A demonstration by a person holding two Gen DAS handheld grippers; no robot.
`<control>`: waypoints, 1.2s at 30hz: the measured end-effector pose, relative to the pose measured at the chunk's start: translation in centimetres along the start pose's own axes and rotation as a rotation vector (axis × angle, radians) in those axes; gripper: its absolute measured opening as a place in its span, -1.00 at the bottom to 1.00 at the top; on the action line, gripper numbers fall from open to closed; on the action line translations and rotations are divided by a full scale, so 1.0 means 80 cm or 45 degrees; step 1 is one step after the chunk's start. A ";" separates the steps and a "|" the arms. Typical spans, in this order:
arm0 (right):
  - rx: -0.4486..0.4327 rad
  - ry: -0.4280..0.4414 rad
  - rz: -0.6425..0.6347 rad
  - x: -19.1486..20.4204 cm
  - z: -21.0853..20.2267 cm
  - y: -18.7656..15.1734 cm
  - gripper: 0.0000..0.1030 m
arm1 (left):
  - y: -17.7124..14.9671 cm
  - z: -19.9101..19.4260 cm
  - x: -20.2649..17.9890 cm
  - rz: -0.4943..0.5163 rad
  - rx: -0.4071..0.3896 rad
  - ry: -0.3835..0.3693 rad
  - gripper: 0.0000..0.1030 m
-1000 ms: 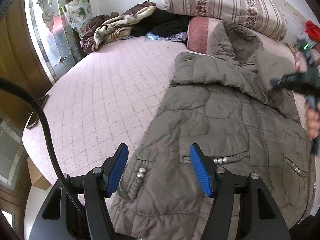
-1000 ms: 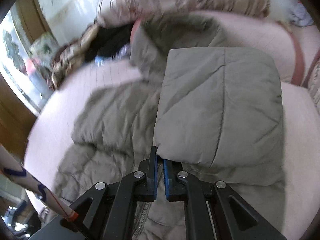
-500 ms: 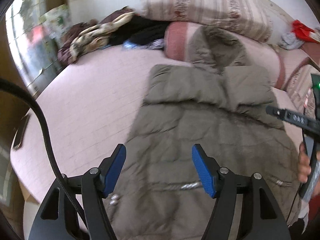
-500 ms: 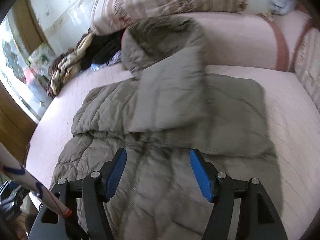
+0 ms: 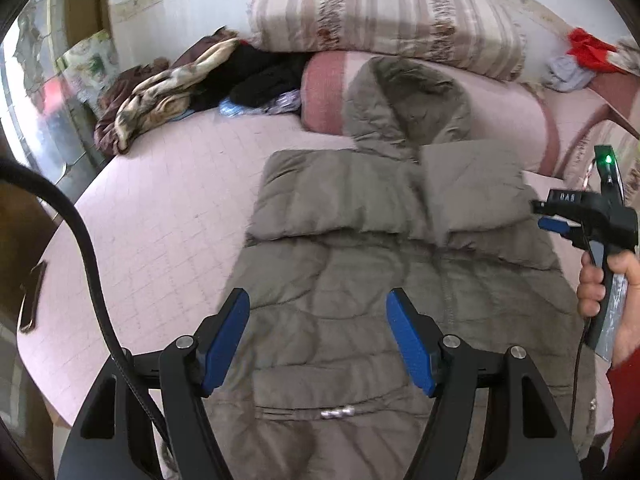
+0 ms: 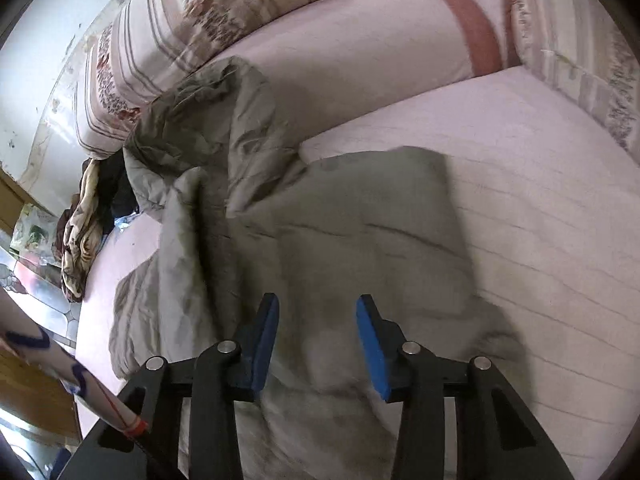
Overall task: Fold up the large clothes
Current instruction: 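Grasp the folded coat body with the left gripper, then press the fold flat with the left gripper and open it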
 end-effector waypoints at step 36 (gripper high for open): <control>-0.007 -0.050 -0.279 -0.021 -0.073 -0.052 0.03 | 0.137 0.188 0.000 -0.053 0.213 -0.189 -0.67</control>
Point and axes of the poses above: each gripper's, at about its wrist camera, not at the fingertips, and z roughly the way its jaws point, x to its left, y to its top, the point moved 5 cm from there along z, roughly the way its jaws point, and after that the axes turned 1 degree about -x, right-handed, at the moved point
